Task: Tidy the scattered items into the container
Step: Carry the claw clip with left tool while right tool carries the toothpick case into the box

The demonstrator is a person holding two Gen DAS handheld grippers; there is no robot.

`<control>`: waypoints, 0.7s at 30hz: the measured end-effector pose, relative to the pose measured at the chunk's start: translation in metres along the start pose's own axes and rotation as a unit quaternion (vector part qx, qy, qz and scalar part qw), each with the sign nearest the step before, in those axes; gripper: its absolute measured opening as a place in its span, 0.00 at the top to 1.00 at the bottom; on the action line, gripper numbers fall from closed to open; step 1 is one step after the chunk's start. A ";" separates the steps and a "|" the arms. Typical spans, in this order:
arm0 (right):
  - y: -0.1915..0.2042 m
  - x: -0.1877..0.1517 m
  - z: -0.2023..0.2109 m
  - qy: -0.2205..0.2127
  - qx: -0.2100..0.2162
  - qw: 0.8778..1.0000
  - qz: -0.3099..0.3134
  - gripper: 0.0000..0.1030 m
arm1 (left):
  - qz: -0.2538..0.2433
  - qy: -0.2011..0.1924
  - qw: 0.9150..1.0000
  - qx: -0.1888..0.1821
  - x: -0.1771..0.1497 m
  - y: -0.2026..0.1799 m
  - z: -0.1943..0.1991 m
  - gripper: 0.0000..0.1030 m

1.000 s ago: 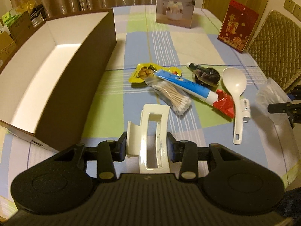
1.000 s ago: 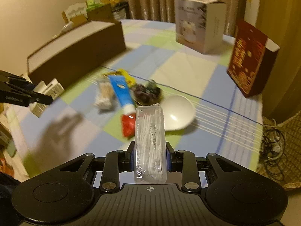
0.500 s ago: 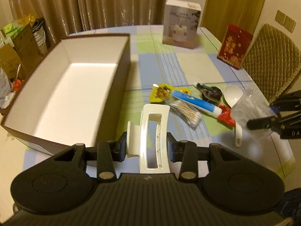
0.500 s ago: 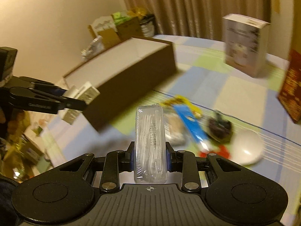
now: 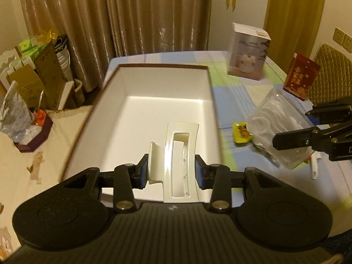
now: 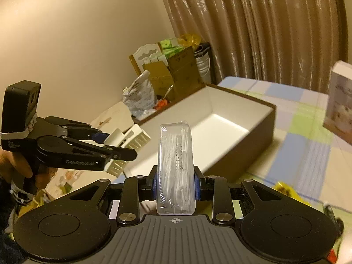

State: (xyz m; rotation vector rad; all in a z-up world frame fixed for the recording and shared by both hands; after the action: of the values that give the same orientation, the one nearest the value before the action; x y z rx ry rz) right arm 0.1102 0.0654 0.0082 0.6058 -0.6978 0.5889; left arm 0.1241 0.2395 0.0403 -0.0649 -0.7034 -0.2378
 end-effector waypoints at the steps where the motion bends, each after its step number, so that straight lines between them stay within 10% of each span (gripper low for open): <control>1: 0.004 0.005 -0.009 0.000 -0.003 1.000 0.000 0.68 | -0.001 -0.002 1.000 0.000 0.002 0.006 -0.002 0.65; 21: 0.032 0.018 -0.168 0.141 -0.078 0.986 0.030 0.68 | -0.059 0.086 0.992 -0.066 0.025 0.094 -0.101 0.65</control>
State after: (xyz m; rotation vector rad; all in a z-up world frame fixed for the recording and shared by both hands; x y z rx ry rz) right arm 0.1679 0.2058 -0.0722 0.3469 -0.4912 0.6547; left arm 0.2284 0.3116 -0.0184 -0.1275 -0.5193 -0.3989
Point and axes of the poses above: each gripper's, at about its wrist camera, not at the fingertips, and z roughly against the way its jaws point, y to its left, x to its top, the point moved 1 cm from there along -z, roughly the way its jaws point, and after that the axes turned 2 degrees about y, right-handed, at the moved point
